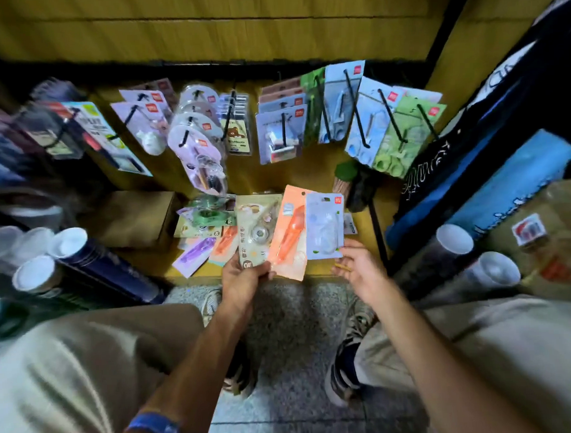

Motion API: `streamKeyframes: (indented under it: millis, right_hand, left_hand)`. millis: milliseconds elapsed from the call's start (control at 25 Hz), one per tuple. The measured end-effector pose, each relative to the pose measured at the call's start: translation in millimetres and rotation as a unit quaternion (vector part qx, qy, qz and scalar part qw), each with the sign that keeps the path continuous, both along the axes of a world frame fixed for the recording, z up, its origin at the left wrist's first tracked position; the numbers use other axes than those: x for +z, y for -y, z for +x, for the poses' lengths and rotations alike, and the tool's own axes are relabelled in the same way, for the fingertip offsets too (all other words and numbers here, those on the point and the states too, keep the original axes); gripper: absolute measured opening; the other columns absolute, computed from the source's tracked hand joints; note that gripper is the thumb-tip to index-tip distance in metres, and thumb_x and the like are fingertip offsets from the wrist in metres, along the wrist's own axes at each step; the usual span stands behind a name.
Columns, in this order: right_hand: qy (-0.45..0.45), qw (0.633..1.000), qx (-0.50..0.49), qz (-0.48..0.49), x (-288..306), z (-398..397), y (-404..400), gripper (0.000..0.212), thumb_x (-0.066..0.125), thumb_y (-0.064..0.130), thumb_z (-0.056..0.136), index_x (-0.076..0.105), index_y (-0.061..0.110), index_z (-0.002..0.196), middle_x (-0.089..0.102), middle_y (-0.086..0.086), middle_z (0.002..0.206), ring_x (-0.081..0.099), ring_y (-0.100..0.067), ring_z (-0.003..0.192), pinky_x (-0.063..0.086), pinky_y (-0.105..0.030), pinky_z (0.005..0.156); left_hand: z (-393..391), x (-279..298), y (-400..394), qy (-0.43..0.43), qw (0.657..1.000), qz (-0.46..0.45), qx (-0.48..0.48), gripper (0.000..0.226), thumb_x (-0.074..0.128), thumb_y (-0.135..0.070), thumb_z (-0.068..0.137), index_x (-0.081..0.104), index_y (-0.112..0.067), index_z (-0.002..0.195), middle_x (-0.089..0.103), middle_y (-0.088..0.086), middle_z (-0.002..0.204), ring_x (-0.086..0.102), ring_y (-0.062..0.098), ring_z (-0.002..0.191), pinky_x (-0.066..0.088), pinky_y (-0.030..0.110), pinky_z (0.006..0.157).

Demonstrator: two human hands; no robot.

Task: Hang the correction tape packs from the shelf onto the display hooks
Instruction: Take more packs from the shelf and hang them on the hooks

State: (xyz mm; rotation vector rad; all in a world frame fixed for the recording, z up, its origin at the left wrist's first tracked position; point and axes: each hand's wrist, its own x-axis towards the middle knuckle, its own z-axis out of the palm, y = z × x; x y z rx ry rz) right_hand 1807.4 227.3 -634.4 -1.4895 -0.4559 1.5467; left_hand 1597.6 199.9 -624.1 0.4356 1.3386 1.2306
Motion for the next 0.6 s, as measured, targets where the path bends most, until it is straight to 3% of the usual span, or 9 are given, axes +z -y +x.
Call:
streamKeyframes:
  millis: [80, 280, 480, 600]
  right_hand:
    - [0.055, 0.996, 0.029, 0.056, 32, 7, 13, 0.022, 0.053, -0.001, 0.092, 0.065, 0.006, 0.11, 0.068, -0.01, 0.094, 0.059, -0.014, 0.067, 0.048, -0.027, 0.058]
    - [0.093, 0.969, 0.056, 0.224, 143, 20, 15, 0.019, 0.051, -0.003, 0.096, 0.063, 0.011, 0.091, 0.066, -0.003, 0.076, 0.056, -0.014, 0.059, 0.045, -0.023, 0.052]
    - [0.136, 0.928, 0.039, 0.344, 250, 26, -2, 0.01, 0.047, 0.001, 0.1, 0.055, 0.002, 0.106, 0.065, -0.004, 0.086, 0.058, -0.012, 0.063, 0.048, -0.019, 0.05]
    - [0.181, 0.902, 0.022, 0.391, 307, 32, -7, 0.01, 0.045, 0.002, 0.102, 0.052, 0.0, 0.109, 0.067, -0.008, 0.089, 0.062, -0.015, 0.062, 0.048, -0.021, 0.049]
  left_hand:
    - [4, 27, 15, -0.003, 0.999, 0.034, -0.009, 0.035, 0.061, 0.018, 0.081, 0.064, -0.01, 0.102, 0.073, 0.006, 0.085, 0.066, 0.016, 0.063, 0.058, 0.024, 0.056]
    - [10, 110, 9, 0.018, 0.988, 0.155, -0.002, 0.026, 0.061, 0.015, 0.084, 0.063, -0.008, 0.095, 0.075, 0.002, 0.077, 0.069, 0.017, 0.065, 0.058, 0.023, 0.056]
    - [26, 210, -18, 0.058, 0.972, 0.224, 0.037, 0.027, 0.06, 0.014, 0.084, 0.063, -0.01, 0.098, 0.074, 0.009, 0.087, 0.069, 0.017, 0.062, 0.053, 0.019, 0.047]
    - [33, 249, -32, 0.061, 0.971, 0.225, 0.046, 0.027, 0.059, 0.015, 0.085, 0.062, -0.011, 0.095, 0.071, 0.013, 0.091, 0.069, 0.02, 0.066, 0.056, 0.02, 0.05]
